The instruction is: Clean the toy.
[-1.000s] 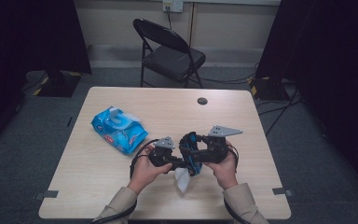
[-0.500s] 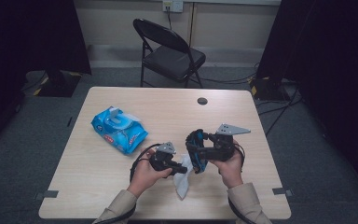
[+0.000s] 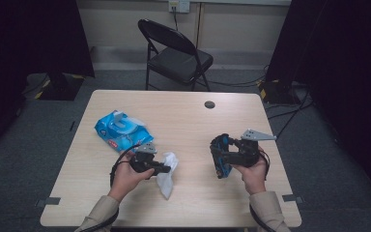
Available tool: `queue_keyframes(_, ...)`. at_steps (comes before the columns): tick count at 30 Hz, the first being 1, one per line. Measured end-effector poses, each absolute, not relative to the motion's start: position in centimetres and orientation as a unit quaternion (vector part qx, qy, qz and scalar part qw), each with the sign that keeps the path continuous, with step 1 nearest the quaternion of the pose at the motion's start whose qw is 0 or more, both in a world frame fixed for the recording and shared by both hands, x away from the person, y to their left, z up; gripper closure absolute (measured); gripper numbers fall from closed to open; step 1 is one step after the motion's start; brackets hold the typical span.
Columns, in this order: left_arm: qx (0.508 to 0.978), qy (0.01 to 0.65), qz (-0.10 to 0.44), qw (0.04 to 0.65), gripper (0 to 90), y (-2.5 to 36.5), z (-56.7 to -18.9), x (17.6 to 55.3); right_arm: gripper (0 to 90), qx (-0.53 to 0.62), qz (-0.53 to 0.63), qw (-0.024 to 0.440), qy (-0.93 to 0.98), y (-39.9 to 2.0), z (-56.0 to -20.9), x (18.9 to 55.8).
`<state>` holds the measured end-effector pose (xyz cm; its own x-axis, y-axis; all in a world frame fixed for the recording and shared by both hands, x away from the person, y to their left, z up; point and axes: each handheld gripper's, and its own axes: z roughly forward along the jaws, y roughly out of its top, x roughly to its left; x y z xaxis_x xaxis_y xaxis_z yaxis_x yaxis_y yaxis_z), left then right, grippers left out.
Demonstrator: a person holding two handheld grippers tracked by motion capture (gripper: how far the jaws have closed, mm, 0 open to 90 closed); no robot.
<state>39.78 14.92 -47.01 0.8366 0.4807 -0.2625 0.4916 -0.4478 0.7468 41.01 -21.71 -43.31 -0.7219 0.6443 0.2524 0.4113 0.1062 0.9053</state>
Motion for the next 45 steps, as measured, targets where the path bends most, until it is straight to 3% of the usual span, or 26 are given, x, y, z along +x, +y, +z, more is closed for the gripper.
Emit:
queue_keyframes(13,0.845,0.315,0.012,0.432,84.5,18.3,-47.7,39.8,25.6,0.414,0.533,0.135,0.725,-26.1,-44.4,41.4)
queue_keyframes(45,0.853,0.318,0.019,0.414,83.0,18.2,-49.1,40.3,25.3,0.436,0.456,0.159,0.759,-24.2,-47.7,44.0)
